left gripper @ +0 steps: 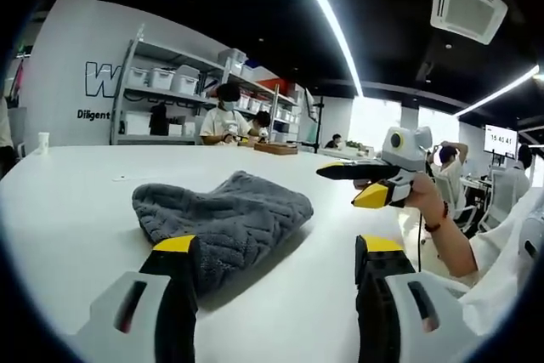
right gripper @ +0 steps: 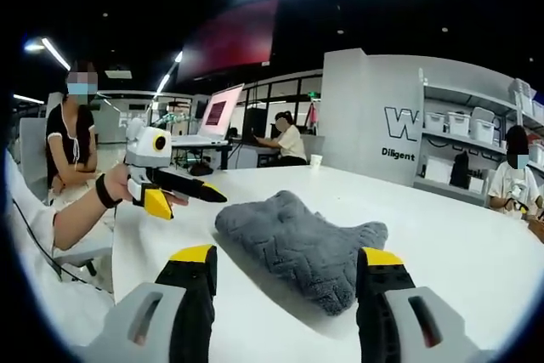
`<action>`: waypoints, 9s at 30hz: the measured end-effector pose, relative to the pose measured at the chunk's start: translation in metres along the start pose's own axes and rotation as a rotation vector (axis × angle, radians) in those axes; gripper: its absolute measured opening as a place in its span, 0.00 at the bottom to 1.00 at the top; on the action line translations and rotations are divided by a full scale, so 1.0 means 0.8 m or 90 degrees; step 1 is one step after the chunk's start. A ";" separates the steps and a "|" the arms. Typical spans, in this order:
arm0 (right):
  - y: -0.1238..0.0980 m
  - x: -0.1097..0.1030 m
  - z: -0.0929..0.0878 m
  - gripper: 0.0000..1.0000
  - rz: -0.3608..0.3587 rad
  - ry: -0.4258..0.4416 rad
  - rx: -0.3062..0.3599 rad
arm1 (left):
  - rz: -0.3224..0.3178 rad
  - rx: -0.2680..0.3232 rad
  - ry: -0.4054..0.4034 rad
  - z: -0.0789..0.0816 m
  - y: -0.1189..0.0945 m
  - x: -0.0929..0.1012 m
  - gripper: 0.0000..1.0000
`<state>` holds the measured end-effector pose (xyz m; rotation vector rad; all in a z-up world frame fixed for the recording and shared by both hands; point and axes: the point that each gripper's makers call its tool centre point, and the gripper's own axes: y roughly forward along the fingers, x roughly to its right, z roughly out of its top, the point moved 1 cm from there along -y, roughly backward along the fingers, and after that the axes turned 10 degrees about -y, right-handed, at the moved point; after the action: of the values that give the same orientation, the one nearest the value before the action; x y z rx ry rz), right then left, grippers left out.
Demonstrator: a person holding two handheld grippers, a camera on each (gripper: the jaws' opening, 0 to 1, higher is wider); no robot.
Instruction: Open the folded towel by lifting each exposed corner and separating the folded layers until the towel lies flat within the target outline without major curled edges
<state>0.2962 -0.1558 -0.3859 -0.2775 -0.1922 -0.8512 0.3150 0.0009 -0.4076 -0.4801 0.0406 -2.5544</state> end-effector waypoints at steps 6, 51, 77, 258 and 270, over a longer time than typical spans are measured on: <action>0.003 0.000 0.001 0.65 0.002 -0.004 -0.006 | 0.005 -0.006 -0.001 0.001 0.002 -0.007 0.73; 0.023 0.025 -0.022 0.64 -0.004 0.022 -0.033 | 0.045 0.003 -0.017 -0.005 0.012 -0.018 0.70; 0.033 0.037 -0.024 0.61 -0.009 0.025 -0.040 | 0.057 -0.005 -0.031 -0.001 0.020 -0.039 0.69; 0.125 0.126 -0.058 0.50 -0.086 0.107 -0.121 | 0.209 0.008 -0.079 0.039 0.079 -0.146 0.62; 0.128 0.132 -0.070 0.49 -0.098 0.145 -0.117 | 0.206 -0.001 -0.089 0.032 0.089 -0.155 0.62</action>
<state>0.4456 -0.1849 -0.4262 -0.3384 0.0786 -1.0471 0.4579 0.0052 -0.4329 -0.5997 0.0631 -2.2008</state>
